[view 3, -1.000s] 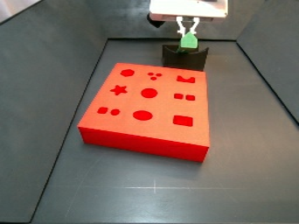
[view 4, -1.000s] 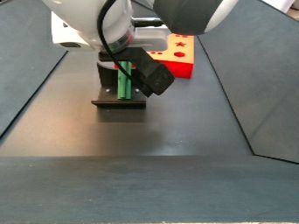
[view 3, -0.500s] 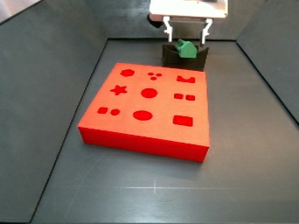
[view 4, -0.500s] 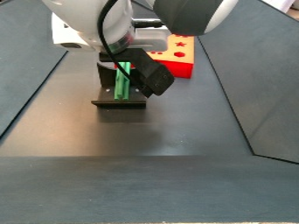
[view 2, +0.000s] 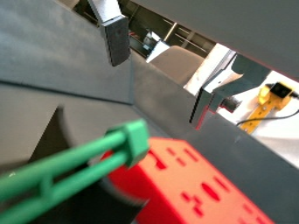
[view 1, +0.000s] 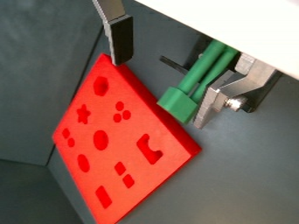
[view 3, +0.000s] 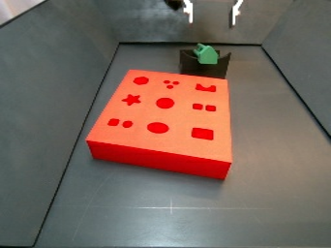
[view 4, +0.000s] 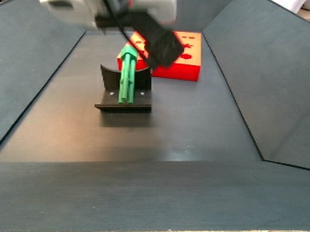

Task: Pick up the 3 prong object. Move up. Place the 3 prong object on the fixture. Regrasp the 3 prong object. Move to above the board. Insert the 3 prong object.
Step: Regrasp the 3 prong object.

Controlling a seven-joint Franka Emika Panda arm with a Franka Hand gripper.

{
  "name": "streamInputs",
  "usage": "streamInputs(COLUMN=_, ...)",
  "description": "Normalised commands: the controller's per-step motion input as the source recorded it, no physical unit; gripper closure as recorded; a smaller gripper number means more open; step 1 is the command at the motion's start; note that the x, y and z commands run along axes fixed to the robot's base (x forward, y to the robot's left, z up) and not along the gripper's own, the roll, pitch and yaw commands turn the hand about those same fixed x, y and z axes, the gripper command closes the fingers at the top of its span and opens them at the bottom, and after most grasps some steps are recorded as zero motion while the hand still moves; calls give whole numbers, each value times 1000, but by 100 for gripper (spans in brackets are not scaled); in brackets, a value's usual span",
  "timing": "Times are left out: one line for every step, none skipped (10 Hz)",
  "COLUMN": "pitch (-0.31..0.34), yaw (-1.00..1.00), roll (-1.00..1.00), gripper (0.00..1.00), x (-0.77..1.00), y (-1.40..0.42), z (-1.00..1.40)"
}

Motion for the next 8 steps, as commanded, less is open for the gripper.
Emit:
streamInputs(pitch=53, yaw=38, roll=3, gripper=0, x=-40, y=11, z=687)
streamInputs(pitch=65, yaw=22, roll=8, gripper=0, x=-33, y=11, z=415)
streamInputs(pitch=69, yaw=8, roll=14, gripper=0, x=-29, y=11, z=212)
streamInputs(pitch=52, yaw=21, roll=1000, gripper=0, x=135, y=-873, z=787)
streamInputs(pitch=51, yaw=19, roll=1000, gripper=0, x=143, y=-830, z=694)
streamInputs(pitch=50, yaw=19, roll=1000, gripper=0, x=98, y=-744, z=618)
streamInputs(pitch=44, yaw=18, roll=1000, gripper=0, x=19, y=-485, z=373)
streamInputs(pitch=39, yaw=18, roll=1000, gripper=0, x=-6, y=-219, z=98)
